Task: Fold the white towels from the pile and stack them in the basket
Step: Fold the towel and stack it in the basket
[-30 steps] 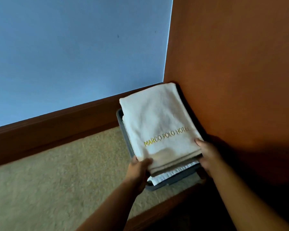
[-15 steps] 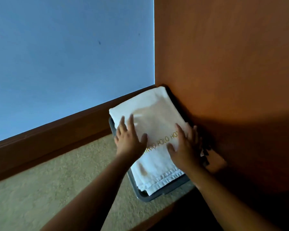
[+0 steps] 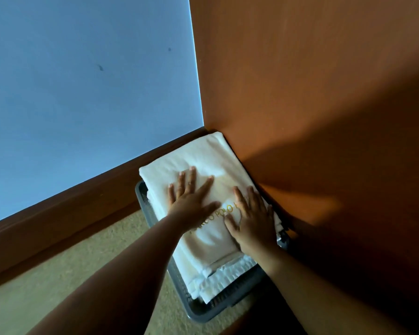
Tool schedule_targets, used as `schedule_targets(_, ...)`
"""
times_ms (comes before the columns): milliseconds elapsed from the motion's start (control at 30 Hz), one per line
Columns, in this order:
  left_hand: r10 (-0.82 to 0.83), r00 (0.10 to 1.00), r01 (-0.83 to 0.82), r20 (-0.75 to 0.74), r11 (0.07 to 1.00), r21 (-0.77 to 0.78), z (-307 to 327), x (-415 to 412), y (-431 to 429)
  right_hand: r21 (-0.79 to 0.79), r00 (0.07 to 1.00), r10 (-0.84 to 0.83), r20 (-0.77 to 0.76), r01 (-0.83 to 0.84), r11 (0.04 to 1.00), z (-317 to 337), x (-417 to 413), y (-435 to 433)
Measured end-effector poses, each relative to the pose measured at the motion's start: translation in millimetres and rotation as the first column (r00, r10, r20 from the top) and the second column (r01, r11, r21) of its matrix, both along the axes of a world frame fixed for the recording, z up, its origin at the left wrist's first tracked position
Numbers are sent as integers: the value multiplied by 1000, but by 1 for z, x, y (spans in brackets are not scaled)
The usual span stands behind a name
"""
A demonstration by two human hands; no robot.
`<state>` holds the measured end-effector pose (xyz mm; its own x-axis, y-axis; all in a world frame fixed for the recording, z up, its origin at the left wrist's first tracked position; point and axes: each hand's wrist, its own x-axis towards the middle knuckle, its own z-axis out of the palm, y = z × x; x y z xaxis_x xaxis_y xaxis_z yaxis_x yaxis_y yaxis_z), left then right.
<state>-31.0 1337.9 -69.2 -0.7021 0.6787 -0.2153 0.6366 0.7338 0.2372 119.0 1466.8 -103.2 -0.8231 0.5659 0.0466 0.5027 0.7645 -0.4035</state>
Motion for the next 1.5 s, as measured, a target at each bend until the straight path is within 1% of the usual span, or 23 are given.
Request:
schedule_targets(167,14,1000,-13,-8,1000,25,-3,-1,2,-20,1000,13,22,-12,1000,-3,-6,5)
schedule_targets(367,-42,999,41,8,994,102,-3,11,-17,-69,997,13,72,-8,998,4,20,-6)
schedule_targets(467,-119,993,114,19,981,157,1,29,-38,-82,977,-17,212,35,996,12,45,-5)
schedule_targets(533,-175,983,163,58,973,163,3,51,-59,-66,938,-67,341,96,993,20,57,-5)
schedule_targets(600,-226,968,208,112,966,151,3,76,-85,-54,902,-122,414,158,986,32,62,-13)
schedule_targets(667,-273,949,251,161,958,140,1,91,-116,-25,898,-155,411,181,983,49,61,-31)
schedule_targets(700,-295,941,275,168,952,135,1,95,-134,20,907,-166,387,172,985,57,59,-44)
schedule_targets(767,-305,942,287,141,948,136,1,95,-176,103,936,-163,311,137,985,74,56,-81)
schedule_targets(833,-232,964,212,130,966,151,-3,90,-229,114,972,-104,212,81,990,83,52,-129)
schedule_targets(933,-34,982,3,186,986,165,-14,70,-325,44,995,43,88,-47,998,83,39,-206)
schedule_targets(1033,148,957,-180,248,978,111,-17,53,-431,-48,983,174,49,-172,984,75,20,-285)
schedule_targets(1100,268,928,-298,260,951,84,-19,47,-493,-111,963,270,16,-267,957,68,10,-335)
schedule_targets(1200,439,852,-481,284,872,94,-20,46,-577,-143,907,421,29,-413,900,63,-10,-406)
schedule_targets(1267,550,779,-603,301,789,118,-24,60,-623,-153,854,516,74,-501,852,63,-26,-444)
schedule_targets(1333,651,694,-709,308,693,131,-32,90,-661,-168,803,589,86,-571,803,63,-41,-476)
schedule_targets(1400,713,616,-778,334,619,112,-42,127,-696,-223,773,630,75,-602,766,62,-48,-507)
schedule_targets(1500,729,557,-814,397,573,90,-53,168,-755,-284,717,688,112,-641,714,58,-45,-556)
